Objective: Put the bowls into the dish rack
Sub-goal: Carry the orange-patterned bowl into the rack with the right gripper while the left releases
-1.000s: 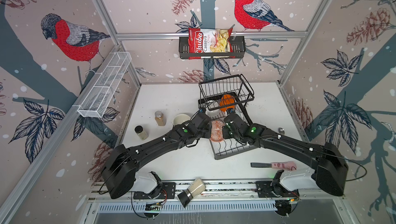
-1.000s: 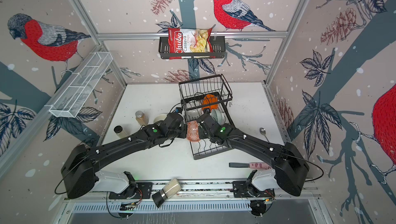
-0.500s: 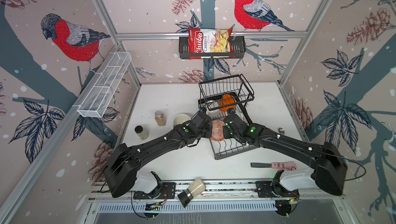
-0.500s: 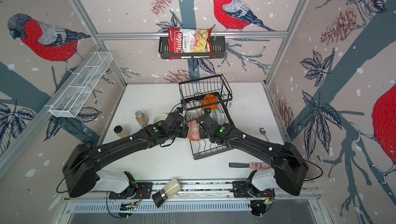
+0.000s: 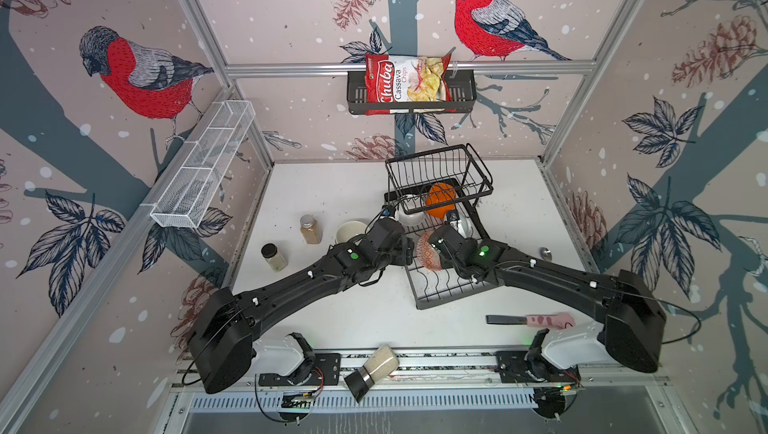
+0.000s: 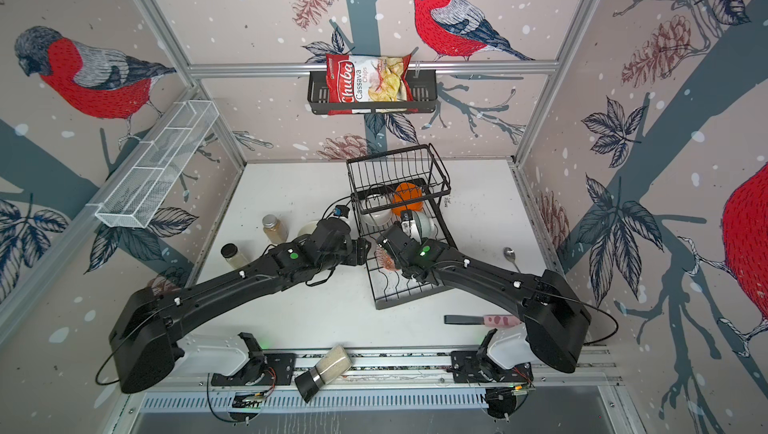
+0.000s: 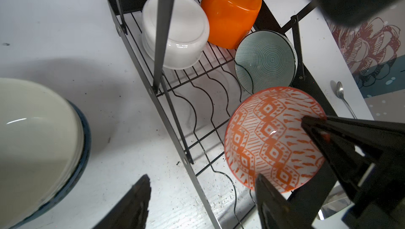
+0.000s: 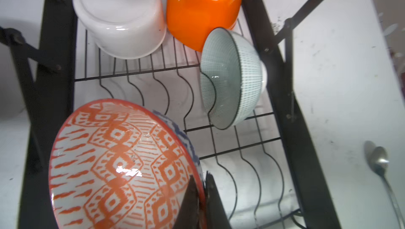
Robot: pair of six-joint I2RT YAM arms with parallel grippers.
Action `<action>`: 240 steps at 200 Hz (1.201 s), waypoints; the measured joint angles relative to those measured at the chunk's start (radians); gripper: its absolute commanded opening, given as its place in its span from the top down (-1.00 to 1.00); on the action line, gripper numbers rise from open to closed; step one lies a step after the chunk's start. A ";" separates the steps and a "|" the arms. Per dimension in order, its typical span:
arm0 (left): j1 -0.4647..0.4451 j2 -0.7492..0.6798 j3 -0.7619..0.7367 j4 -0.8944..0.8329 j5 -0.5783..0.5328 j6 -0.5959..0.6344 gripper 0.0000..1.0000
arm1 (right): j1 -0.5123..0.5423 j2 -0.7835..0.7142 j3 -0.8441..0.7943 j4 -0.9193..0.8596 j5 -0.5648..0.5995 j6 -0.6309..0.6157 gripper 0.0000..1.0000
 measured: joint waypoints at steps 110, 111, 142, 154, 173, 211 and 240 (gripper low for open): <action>0.074 -0.209 -0.135 0.030 -0.012 -0.042 -0.74 | 0.074 0.126 0.054 -0.023 0.304 -0.079 1.00; 0.075 -0.211 -0.136 0.030 -0.011 -0.042 -0.75 | 0.074 0.127 0.055 -0.023 0.306 -0.079 1.00; 0.102 -0.262 -0.161 0.031 -0.008 -0.043 -0.93 | 0.087 0.145 0.068 -0.026 0.368 -0.107 1.00; 0.106 -0.274 -0.166 0.031 -0.008 -0.045 -0.93 | 0.090 0.151 0.070 -0.025 0.387 -0.108 1.00; 0.115 -0.291 -0.175 0.030 -0.008 -0.045 -0.93 | 0.093 0.165 0.078 -0.023 0.414 -0.133 1.00; 0.125 -0.321 -0.193 0.030 -0.010 -0.045 -0.93 | 0.101 0.206 0.103 -0.023 0.473 -0.164 1.00; 0.127 -0.334 -0.196 0.029 -0.011 -0.045 -0.93 | 0.103 0.246 0.117 -0.023 0.514 -0.194 1.00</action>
